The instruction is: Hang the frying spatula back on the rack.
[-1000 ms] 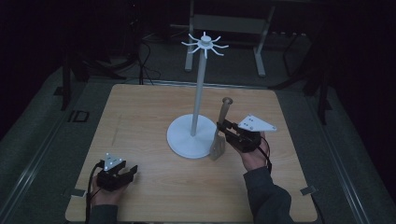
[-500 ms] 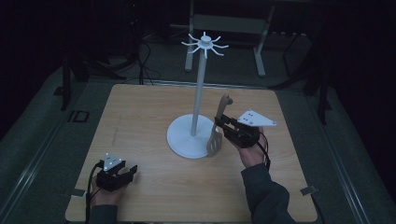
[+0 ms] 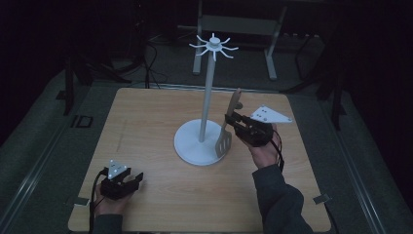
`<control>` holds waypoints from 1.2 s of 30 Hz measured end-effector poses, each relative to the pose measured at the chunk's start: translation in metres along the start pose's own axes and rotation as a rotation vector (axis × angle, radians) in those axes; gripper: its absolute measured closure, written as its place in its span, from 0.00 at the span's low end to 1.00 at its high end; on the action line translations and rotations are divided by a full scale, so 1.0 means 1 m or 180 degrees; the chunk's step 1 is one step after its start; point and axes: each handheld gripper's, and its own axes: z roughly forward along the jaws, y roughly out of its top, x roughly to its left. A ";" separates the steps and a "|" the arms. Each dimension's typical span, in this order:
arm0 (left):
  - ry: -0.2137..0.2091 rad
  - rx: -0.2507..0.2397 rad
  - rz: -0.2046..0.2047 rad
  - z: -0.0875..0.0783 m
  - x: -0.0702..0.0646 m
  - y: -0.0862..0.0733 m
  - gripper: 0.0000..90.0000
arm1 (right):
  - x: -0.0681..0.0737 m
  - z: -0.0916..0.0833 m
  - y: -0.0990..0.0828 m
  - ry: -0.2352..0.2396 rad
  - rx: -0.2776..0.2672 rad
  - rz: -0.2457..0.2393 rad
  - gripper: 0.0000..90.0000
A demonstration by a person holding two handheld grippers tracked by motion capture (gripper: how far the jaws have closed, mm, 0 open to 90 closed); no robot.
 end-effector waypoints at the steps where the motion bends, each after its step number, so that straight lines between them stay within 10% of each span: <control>1: 0.0000 -0.0001 -0.0004 0.000 0.000 0.000 0.51 | -0.001 0.000 0.002 0.0000 -0.0010 -0.0009 0.84; 36: 0.0001 0.0015 0.0022 0.001 -0.001 0.000 0.49 | -0.006 0.008 0.056 -0.0007 -0.0040 -0.0115 0.84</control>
